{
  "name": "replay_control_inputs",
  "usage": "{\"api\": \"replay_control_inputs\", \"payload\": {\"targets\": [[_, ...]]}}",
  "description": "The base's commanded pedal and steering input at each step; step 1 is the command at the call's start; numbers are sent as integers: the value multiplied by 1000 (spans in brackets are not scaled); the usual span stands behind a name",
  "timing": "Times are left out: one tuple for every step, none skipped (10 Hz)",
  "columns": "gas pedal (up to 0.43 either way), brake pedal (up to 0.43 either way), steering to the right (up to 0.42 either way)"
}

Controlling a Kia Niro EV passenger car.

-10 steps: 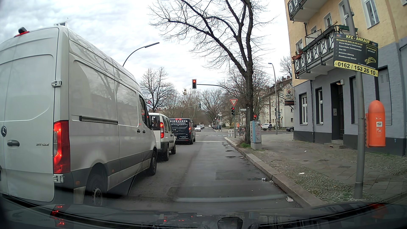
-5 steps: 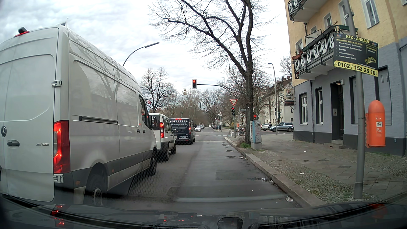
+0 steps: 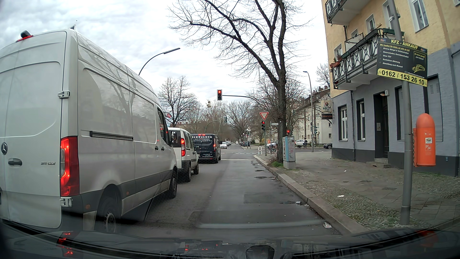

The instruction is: Follow the waypoints while adhering to traffic rules and regulations

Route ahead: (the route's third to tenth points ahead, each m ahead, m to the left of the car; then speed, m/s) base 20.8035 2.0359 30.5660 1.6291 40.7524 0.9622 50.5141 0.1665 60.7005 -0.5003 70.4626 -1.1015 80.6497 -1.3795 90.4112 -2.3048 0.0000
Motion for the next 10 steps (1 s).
{"api": "replay_control_inputs", "payload": {"targets": [[0,421,-19],[0,421,-18],[0,421,-19],[0,421,-18],[0,421,-19],[0,421,-18],[0,421,-19],[0,421,-18],[0,421,-18],[0,427,-18]]}}
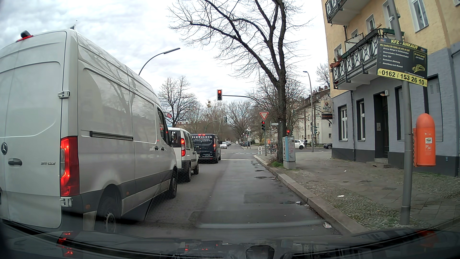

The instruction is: Follow the waypoints while adhering to traffic rules and regulations

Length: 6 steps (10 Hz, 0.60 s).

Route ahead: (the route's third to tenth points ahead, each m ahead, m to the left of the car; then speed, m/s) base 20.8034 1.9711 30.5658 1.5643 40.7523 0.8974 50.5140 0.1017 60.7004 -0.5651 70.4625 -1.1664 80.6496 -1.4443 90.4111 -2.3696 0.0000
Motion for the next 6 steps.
{"api": "replay_control_inputs", "payload": {"targets": [[0,421,-19],[0,421,-18],[0,421,-19],[0,421,-19],[0,421,-18],[0,421,-19]]}}
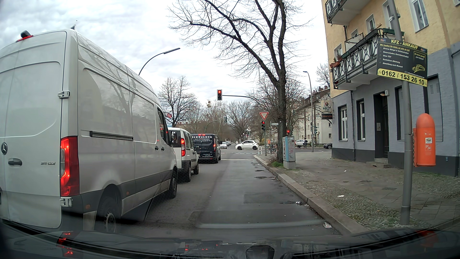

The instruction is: Follow the waypoints while adhering to traffic rules and regulations

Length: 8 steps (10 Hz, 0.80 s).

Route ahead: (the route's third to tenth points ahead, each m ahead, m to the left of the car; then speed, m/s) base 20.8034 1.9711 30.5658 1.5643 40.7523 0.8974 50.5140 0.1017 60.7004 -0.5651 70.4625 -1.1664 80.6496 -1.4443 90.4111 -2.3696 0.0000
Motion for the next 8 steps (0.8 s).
{"api": "replay_control_inputs", "payload": {"targets": [[0,421,-18],[0,427,-19],[0,421,-18],[0,427,-19],[0,427,-19],[0,421,-19],[0,421,-18],[0,421,-19]]}}
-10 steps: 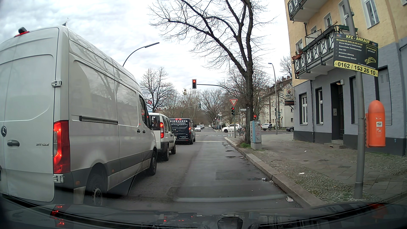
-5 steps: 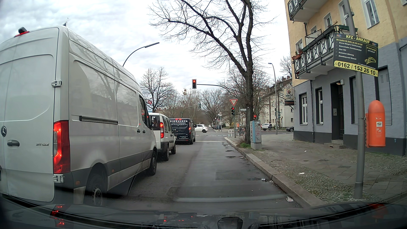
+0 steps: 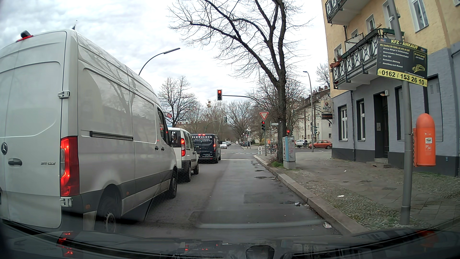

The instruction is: Follow the waypoints while adhering to traffic rules and regulations

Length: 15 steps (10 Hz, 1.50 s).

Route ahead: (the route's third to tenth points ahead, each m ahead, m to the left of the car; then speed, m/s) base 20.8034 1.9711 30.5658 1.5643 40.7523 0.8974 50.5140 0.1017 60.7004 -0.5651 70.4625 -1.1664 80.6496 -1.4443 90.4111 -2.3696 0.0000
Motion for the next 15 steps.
{"api": "replay_control_inputs", "payload": {"targets": [[0,427,-19],[0,421,-19],[0,421,-19],[0,421,-19],[0,421,-18],[0,421,-18],[0,427,-18],[0,421,-18],[0,421,-18],[0,421,-18],[0,421,-19],[0,421,-19],[0,421,-19],[0,421,-18],[0,421,-18]]}}
